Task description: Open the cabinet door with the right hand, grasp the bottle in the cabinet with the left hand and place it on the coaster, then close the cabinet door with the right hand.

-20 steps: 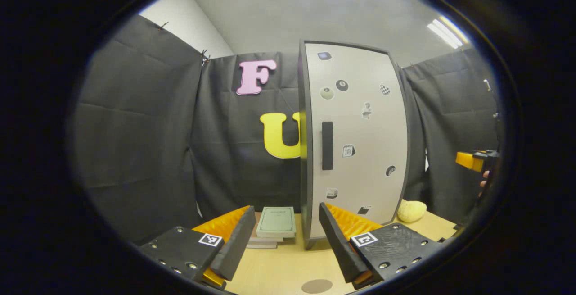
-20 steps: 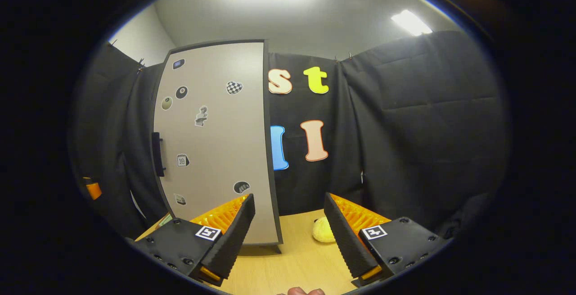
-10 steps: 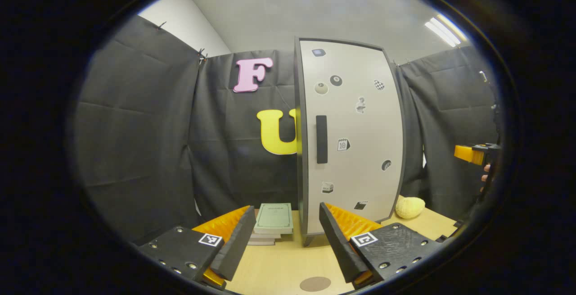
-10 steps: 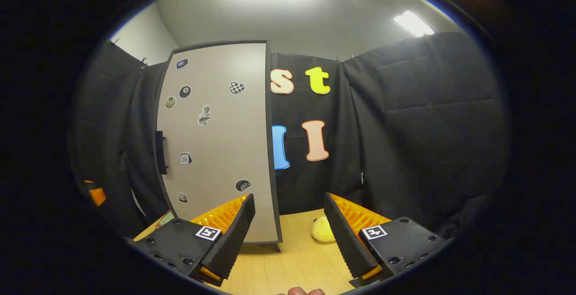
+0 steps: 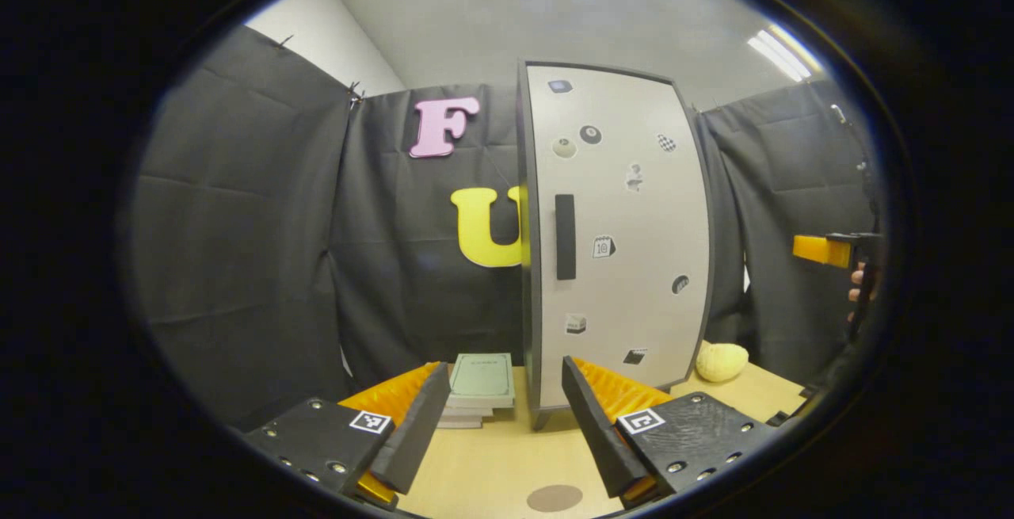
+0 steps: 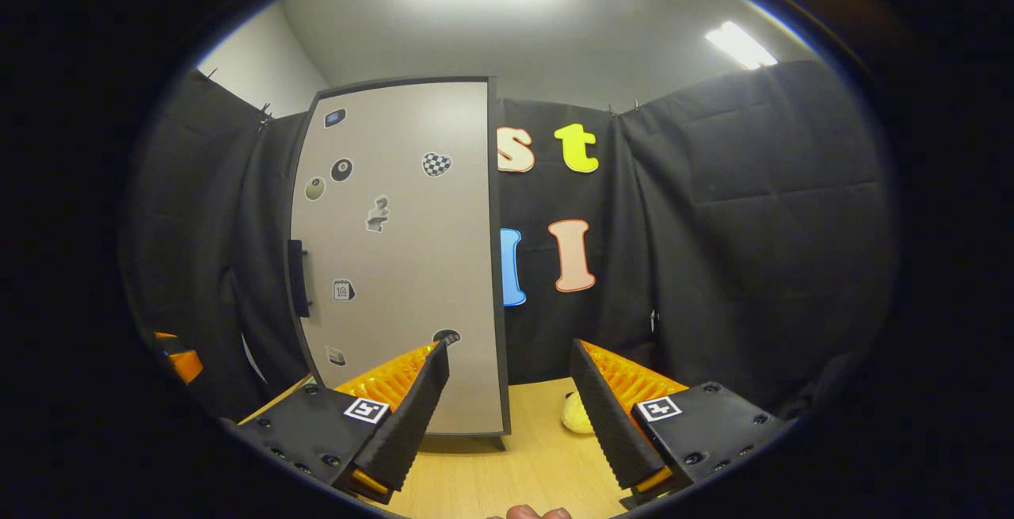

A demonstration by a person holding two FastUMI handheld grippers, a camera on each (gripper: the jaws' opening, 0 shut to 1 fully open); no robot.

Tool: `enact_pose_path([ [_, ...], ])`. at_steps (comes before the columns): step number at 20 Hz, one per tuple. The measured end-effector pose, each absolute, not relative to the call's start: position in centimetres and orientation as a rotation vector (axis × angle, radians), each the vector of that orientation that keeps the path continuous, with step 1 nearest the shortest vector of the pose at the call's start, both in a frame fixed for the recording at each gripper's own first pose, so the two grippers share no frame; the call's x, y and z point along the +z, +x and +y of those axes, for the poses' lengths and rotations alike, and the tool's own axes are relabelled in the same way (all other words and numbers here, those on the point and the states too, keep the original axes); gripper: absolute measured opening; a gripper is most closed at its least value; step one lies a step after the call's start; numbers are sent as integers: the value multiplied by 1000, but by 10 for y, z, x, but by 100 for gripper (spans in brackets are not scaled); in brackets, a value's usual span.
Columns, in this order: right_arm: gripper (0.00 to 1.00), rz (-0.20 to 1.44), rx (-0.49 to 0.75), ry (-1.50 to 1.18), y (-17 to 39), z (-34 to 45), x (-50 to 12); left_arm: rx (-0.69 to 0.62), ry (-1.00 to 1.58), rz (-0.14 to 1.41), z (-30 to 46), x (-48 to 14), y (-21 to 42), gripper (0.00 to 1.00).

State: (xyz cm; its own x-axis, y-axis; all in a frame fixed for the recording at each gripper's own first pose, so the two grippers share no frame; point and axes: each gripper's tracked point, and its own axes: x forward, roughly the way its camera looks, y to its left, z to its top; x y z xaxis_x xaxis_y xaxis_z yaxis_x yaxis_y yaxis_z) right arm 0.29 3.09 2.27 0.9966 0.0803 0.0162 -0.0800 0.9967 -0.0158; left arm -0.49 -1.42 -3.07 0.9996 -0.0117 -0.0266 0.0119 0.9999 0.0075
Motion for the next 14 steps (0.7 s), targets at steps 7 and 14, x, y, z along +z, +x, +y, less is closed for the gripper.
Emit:
enact_pose_path([
  [7, 98, -6, 208, 5, 34, 88, 59, 56, -5, 42, 15, -45, -22, 88],
  [14, 98, 10, 340, 41, 73, 175, 92, 76, 59, 95, 31, -71, -43, 87],
])
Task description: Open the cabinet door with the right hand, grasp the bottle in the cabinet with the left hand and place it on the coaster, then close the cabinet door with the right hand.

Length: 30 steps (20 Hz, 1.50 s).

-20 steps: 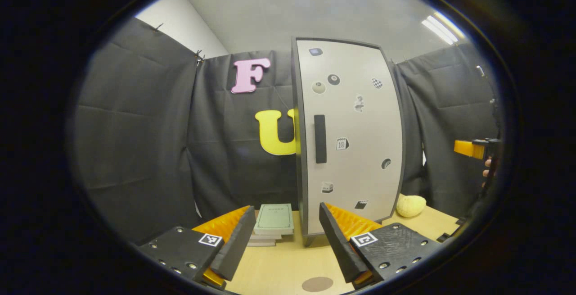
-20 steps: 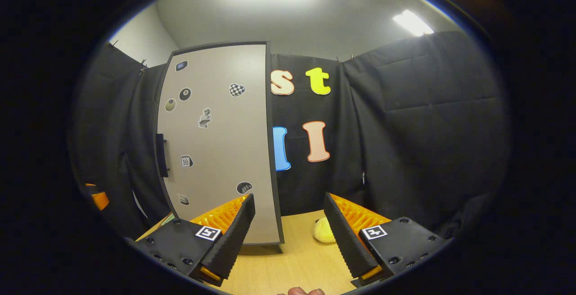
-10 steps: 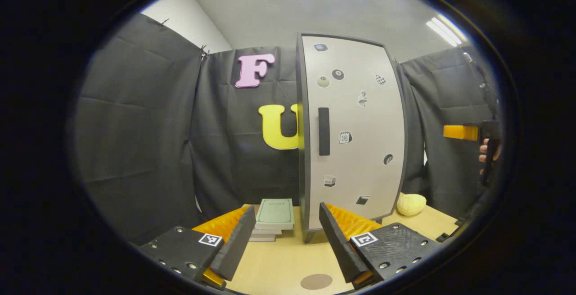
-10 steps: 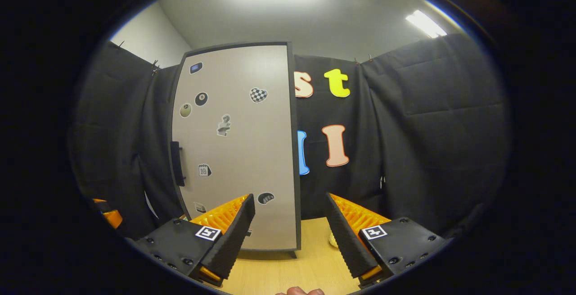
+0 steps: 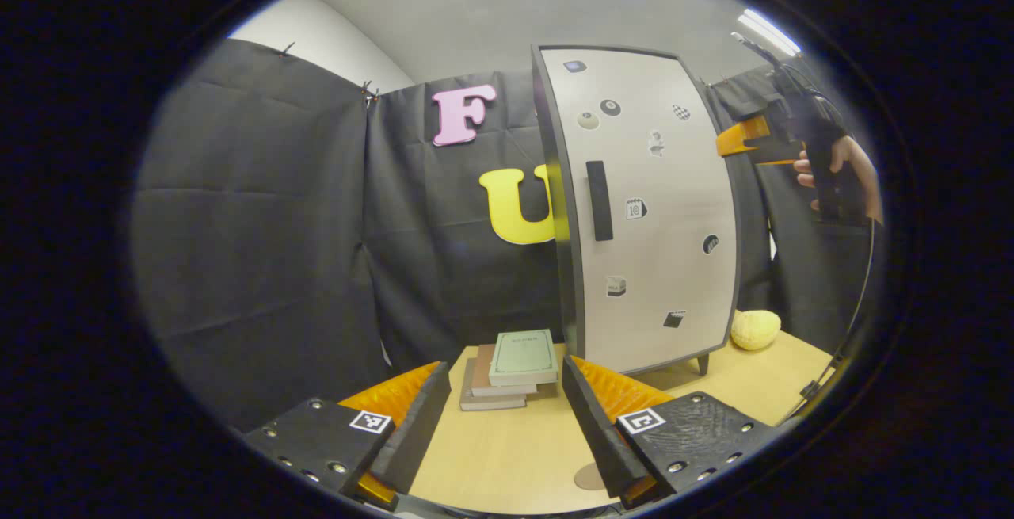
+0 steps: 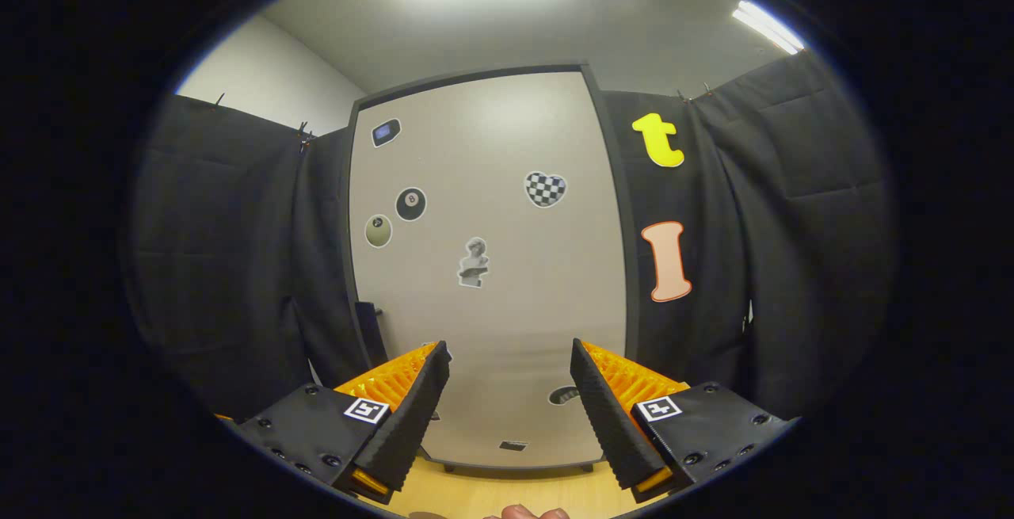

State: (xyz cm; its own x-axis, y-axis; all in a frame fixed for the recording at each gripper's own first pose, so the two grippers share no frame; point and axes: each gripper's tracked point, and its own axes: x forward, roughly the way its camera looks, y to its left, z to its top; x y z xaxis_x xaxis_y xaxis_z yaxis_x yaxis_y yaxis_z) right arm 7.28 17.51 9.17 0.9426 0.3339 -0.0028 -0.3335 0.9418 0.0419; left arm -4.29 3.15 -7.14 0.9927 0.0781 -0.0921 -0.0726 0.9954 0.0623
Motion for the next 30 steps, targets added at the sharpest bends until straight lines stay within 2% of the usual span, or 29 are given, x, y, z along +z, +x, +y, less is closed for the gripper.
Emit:
enact_pose_path([
  [5, 98, -11, 400, 35, 87, 240, 107, 127, 3, 133, 51, -94, -54, 87],
  [11, 97, 11, 463, 45, 99, 312, 98, 210, -33, 137, 82, -100, -61, 88],
  [23, 98, 125, 364, -50, 151, 369, 30, 322, -41, 159, 126, -116, -59, 86],
  [24, 92, 135, 357, -51, 152, 369, 25, 328, -45, 159, 131, -117, -57, 86],
  [25, 94, 149, 345, -55, 154, 369, 20, 333, -45, 158, 138, -116, -57, 86],
  [27, 75, 178, 349, -51, 156, 372, 12, 337, -42, 157, 143, -114, -58, 86],
  [28, 70, 188, 356, -43, 156, 375, 9, 338, -43, 158, 143, -115, -58, 89],
  [29, 61, 200, 361, -35, 156, 377, 6, 341, -46, 161, 143, -118, -58, 88],
  [30, 57, 216, 361, -33, 159, 378, 3, 344, -50, 169, 144, -119, -57, 86],
])
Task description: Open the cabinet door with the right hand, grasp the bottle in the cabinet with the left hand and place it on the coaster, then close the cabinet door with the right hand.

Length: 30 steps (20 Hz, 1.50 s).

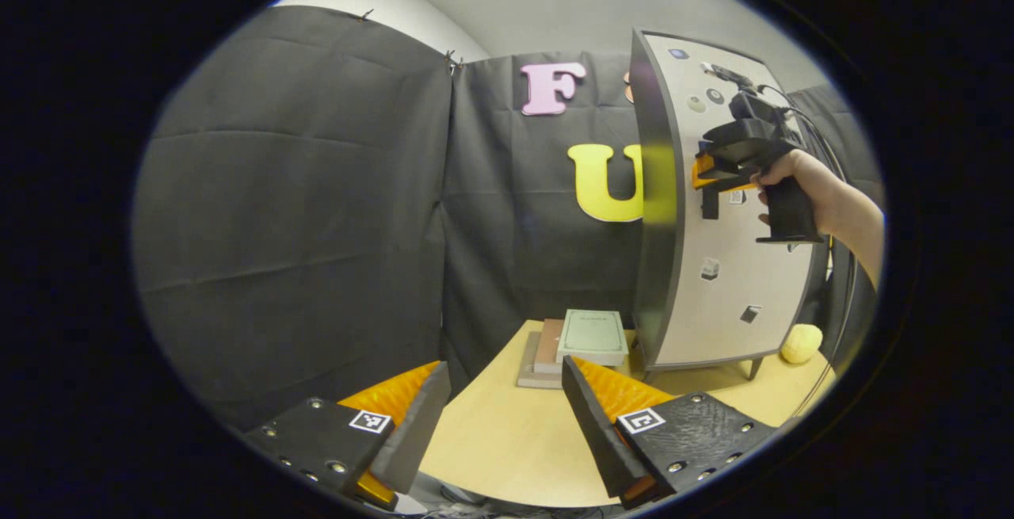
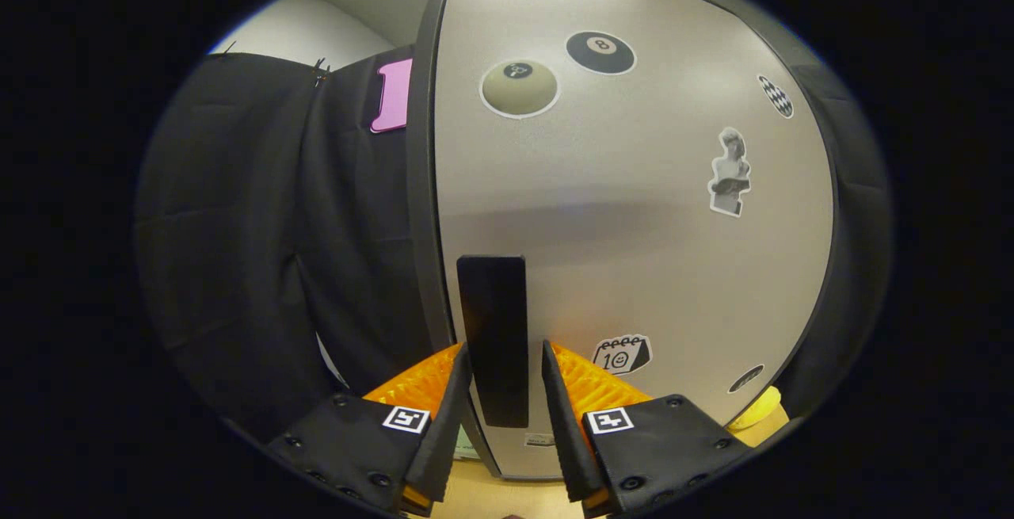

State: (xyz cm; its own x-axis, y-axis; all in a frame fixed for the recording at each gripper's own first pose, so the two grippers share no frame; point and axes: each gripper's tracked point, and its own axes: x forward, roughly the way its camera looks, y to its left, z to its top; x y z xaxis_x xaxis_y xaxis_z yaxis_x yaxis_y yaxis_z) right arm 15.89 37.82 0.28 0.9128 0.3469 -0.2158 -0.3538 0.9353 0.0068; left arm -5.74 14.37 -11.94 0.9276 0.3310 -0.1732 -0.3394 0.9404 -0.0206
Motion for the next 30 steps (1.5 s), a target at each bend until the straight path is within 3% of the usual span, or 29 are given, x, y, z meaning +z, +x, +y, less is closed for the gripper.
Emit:
enact_pose_path([
  [1, 55, 224, 366, -16, 156, 379, 1, 346, -55, 176, 143, -122, -58, 86],
  [2, 40, 245, 353, -4, 155, 379, -2, 349, -59, 182, 142, -123, -58, 86],
  [7, 35, 198, 375, -38, 154, 378, -4, 344, -50, 186, 133, -123, -67, 86],
  [8, 29, 195, 383, -35, 155, 379, -2, 339, -54, 191, 130, -123, -68, 88],
  [14, 16, 217, 466, -22, 151, 379, -4, 285, -40, 217, 101, -126, -70, 89],
  [15, 7, 219, 480, -27, 148, 378, -1, 273, -41, 223, 96, -126, -69, 88],
  [21, 10, 215, 574, -52, 122, 369, 0, 216, -114, 178, 53, -95, -66, 87],
  [30, 10, 212, 745, -49, 78, 340, 4, 321, -77, 232, 0, -99, -129, 86],
])
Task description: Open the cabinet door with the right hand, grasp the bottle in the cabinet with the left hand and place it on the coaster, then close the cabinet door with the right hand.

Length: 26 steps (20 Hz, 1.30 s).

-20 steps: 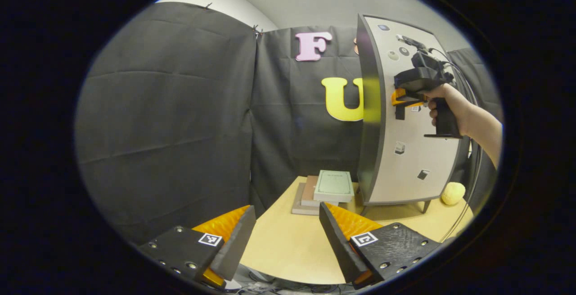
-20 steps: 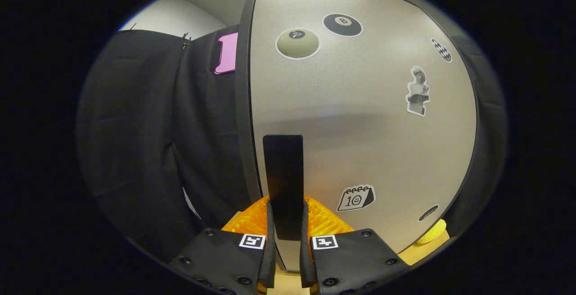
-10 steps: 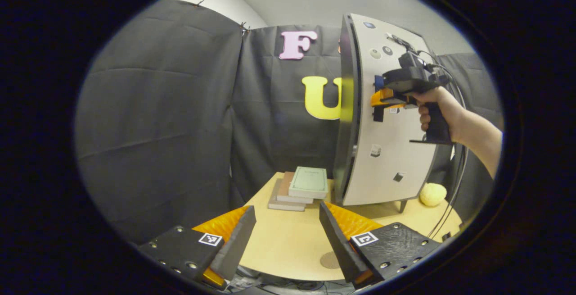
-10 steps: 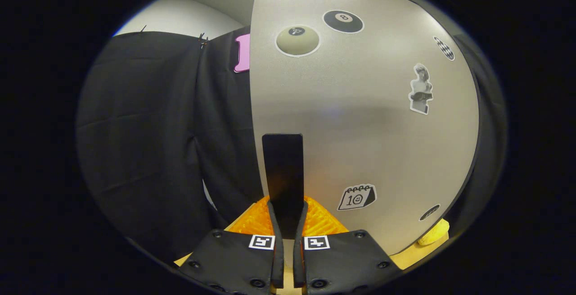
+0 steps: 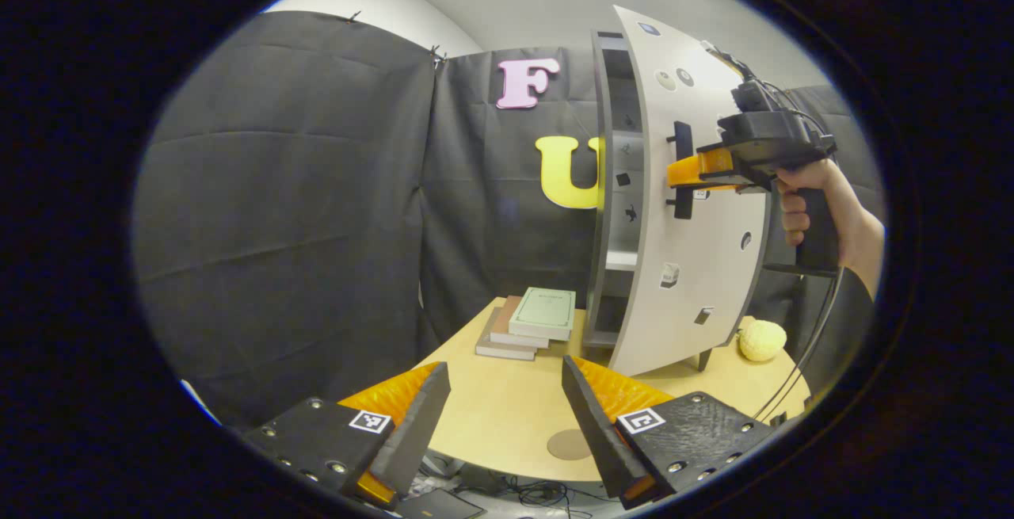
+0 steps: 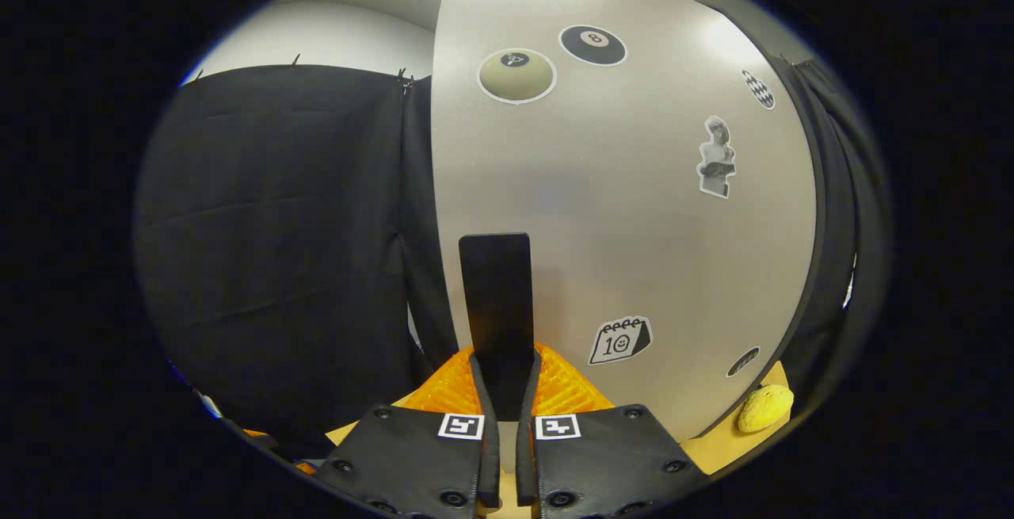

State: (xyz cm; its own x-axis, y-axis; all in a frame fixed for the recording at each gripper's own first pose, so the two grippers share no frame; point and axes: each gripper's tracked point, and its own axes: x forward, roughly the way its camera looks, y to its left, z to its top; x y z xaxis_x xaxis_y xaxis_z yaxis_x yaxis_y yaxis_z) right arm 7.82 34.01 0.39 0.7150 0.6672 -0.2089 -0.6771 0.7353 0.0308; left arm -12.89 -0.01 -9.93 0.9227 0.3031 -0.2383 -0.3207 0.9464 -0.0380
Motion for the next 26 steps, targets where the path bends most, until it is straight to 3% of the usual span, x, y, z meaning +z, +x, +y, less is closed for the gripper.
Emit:
enact_pose_path([
  [6, 7, 194, 805, -37, 74, 318, 2, 446, -145, 173, -33, -76, -181, 88],
  [15, 10, 179, 811, -8, 71, 288, 2, 532, -149, 219, -76, -86, -239, 86],
  [26, 9, 172, 701, 1, 70, 248, 7, 460, -52, 177, -120, -58, -230, 86],
])
